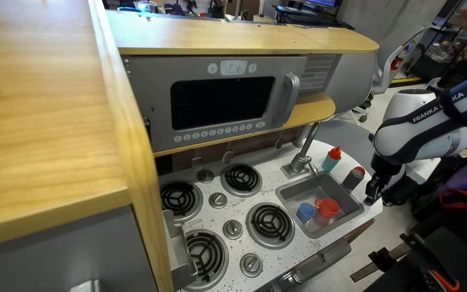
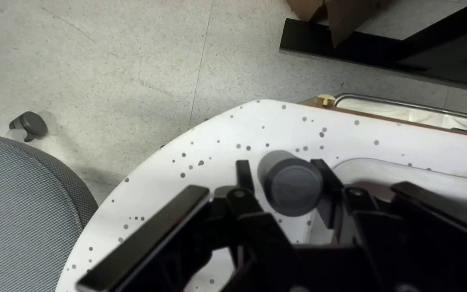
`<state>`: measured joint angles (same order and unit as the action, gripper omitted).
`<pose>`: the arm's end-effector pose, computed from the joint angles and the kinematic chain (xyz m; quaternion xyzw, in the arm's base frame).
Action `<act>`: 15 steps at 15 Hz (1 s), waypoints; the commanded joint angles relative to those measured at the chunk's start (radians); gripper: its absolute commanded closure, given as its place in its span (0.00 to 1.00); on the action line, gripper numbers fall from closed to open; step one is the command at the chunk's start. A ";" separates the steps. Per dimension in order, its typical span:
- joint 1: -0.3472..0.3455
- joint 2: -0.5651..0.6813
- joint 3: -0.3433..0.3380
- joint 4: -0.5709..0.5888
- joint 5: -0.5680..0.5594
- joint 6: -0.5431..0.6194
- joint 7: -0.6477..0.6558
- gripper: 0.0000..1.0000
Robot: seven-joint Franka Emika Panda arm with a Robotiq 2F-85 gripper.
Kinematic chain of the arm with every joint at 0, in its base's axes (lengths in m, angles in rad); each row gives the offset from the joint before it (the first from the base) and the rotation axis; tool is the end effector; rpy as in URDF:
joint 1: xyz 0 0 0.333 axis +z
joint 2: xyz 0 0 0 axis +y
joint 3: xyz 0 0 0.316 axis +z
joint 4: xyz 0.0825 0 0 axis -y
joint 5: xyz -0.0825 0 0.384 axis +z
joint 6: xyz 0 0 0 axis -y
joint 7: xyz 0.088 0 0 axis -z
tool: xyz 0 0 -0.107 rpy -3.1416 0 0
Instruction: Put the grey thing in the orange cup
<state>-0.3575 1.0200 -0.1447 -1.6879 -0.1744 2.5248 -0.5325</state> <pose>0.5434 -0.2953 -0.0018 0.9830 0.1184 -0.1312 0.0496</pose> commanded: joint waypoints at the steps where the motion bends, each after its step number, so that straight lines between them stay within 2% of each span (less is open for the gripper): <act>1: -0.002 -0.003 0.000 0.026 -0.015 -0.039 0.041 0.88; 2: -0.003 -0.008 0.002 0.024 -0.014 -0.042 0.046 0.94; 11: -0.031 -0.119 0.104 -0.068 0.035 -0.117 0.001 0.92; 15: 0.001 -0.098 0.107 -0.030 0.023 -0.105 0.033 0.92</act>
<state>-0.3652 0.9327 -0.0469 -1.7197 -0.1640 2.4285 -0.5025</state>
